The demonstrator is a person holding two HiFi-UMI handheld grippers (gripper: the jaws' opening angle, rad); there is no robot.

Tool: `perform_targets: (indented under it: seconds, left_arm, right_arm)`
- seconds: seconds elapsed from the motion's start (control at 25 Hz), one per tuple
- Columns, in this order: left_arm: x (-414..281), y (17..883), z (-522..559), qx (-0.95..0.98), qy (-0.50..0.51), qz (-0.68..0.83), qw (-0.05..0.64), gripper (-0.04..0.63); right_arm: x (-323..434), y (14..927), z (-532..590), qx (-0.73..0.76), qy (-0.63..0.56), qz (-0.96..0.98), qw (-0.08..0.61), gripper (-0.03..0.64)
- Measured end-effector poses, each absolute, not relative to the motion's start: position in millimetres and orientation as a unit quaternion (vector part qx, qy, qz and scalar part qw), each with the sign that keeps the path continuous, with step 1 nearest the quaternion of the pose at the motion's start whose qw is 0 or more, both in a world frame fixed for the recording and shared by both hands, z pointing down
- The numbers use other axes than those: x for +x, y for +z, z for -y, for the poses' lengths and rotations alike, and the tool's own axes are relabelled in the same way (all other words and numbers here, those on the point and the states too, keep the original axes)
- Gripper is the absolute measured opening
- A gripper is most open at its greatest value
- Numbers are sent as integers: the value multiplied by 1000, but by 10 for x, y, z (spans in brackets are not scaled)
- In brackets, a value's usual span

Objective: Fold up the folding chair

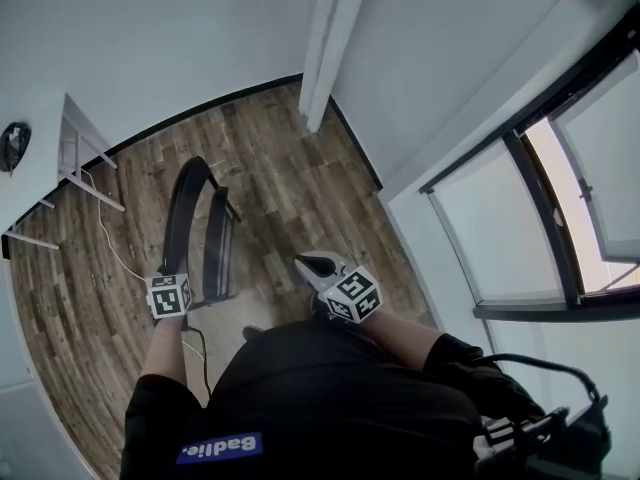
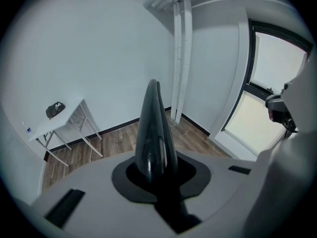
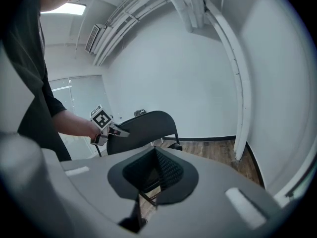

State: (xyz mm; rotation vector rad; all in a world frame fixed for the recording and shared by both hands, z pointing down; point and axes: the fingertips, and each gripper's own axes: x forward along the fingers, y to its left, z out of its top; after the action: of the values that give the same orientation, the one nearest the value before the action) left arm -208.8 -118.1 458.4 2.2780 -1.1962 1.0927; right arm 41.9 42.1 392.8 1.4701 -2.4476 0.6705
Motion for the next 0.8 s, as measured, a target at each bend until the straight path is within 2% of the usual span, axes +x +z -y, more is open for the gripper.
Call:
perform_targets:
  seconds: [0.8]
  left_arm:
    - [-2133, 4562, 1145, 805, 386, 420, 165, 57]
  right_arm:
    - [310, 3965, -263, 491, 235, 833, 104, 2]
